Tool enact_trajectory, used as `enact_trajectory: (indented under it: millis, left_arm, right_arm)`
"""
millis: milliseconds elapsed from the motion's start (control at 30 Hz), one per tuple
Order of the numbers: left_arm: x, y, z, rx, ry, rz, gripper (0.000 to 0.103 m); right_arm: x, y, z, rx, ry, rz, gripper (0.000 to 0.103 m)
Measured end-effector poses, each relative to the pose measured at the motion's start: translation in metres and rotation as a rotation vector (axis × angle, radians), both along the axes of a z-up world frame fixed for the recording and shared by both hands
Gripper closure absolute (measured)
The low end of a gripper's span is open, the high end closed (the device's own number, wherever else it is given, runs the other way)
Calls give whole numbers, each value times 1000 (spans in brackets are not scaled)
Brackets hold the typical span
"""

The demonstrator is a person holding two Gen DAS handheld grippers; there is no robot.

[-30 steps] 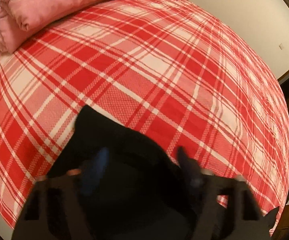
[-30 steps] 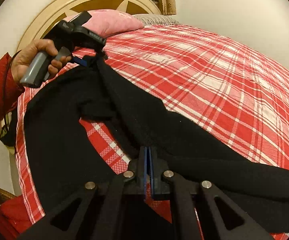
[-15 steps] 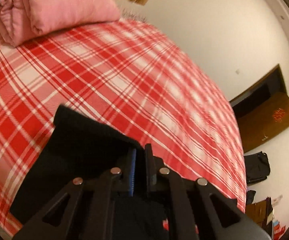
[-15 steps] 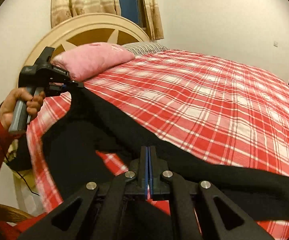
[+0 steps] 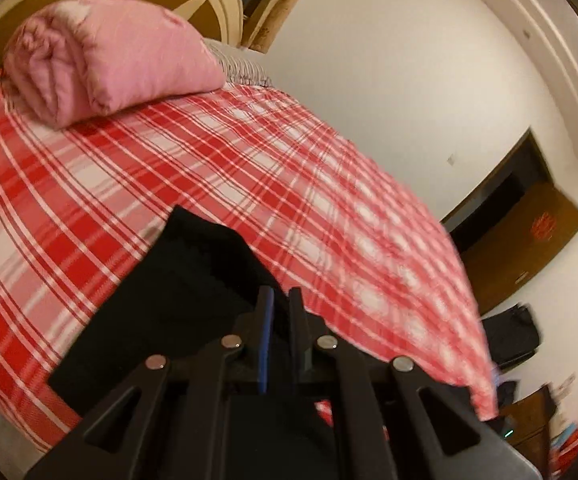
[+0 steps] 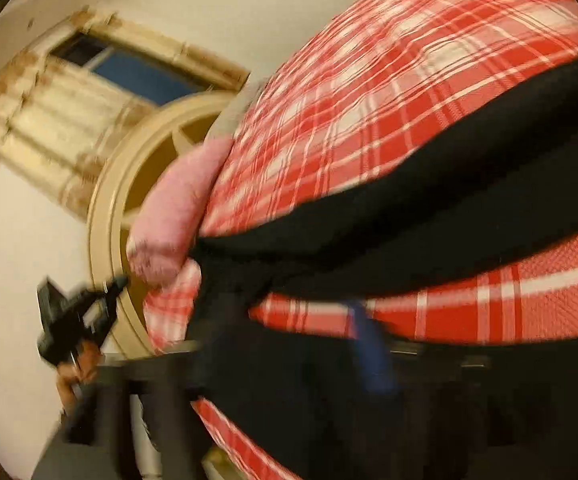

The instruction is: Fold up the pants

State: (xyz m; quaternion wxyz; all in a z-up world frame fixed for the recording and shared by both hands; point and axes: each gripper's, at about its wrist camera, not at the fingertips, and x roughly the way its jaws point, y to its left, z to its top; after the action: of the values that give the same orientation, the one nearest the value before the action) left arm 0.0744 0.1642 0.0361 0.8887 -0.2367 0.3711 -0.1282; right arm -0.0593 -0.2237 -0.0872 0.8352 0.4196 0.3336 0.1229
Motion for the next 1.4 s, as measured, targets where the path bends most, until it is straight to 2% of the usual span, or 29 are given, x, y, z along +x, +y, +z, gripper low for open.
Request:
enact_trajectory:
  millis: [100,167,233,300,367,433,533,567,633,667,733,800,833,867,900,933,1000,1067,1167,1267,1400]
  left_arm:
    - [10,5,-8,18,31,16,93]
    - [20,9,-17,16,67,31,88]
    - [35,6,-27,24,108,37,88]
    - [51,-1,-36,53,134,28,76]
    - [62,-6,-44,70,163,31,38]
    - [77,-7,-52,39,181,49,30]
    - [104,-11,-63,-30,235,49,29]
    - [112,-13,-67,-41,257,45,26]
    - [129,-20,-80,-46,328,42,26]
    - [135,-23,-86,-52,354,35,26]
    - [145,-28,-98,-46,409,33,28]
    - [149,-26,-106,-43,440,60,35]
    - [149,-23,-110,-60,443,73,47]
    - [150,-22,-112,-67,447,77,63]
    - [150,-20,-114,-70,452,80,73]
    - [148,-17,-115,-85,450,74,95]
    - [144,-13,-113,-115,427,65,98]
    - [133,-7,-104,-163,360,37,98]
    - [107,4,-81,-218,294,2,98]
    - [75,20,-58,-265,225,-23,98]
    - [30,35,-46,-266,166,-58,98]
  right_arm:
    - [16,-9,2,33,8,-30,27]
    - [33,-13,-4,24,94,-68,27]
    - [48,-15,-15,46,143,-80,27]
    - [58,-14,-23,60,169,-101,27]
    - [71,-10,-28,51,204,-121,27]
    - [79,-6,-25,26,218,-145,27]
    - [85,-3,-24,-5,234,-179,27]
    - [87,-2,-24,-10,238,-189,30]
    - [90,-3,-24,-33,244,-199,69]
    - [92,-5,-30,-37,254,-182,98]
    - [92,-11,-46,2,279,-156,98]
    - [88,-13,-49,22,239,-145,98]
    - [86,-12,-46,11,225,-140,98]
    - [82,-11,-39,1,194,-130,98]
    - [79,-10,-30,-10,155,-118,98]
    - [75,-9,-21,-24,127,-112,98]
    - [66,-10,0,-39,60,-100,98]
    - [57,-12,16,-46,18,-93,98]
    - [39,-14,40,-47,-42,-73,98]
    - [11,-7,63,-97,-118,-24,98]
    - [-41,12,80,-171,-213,61,98]
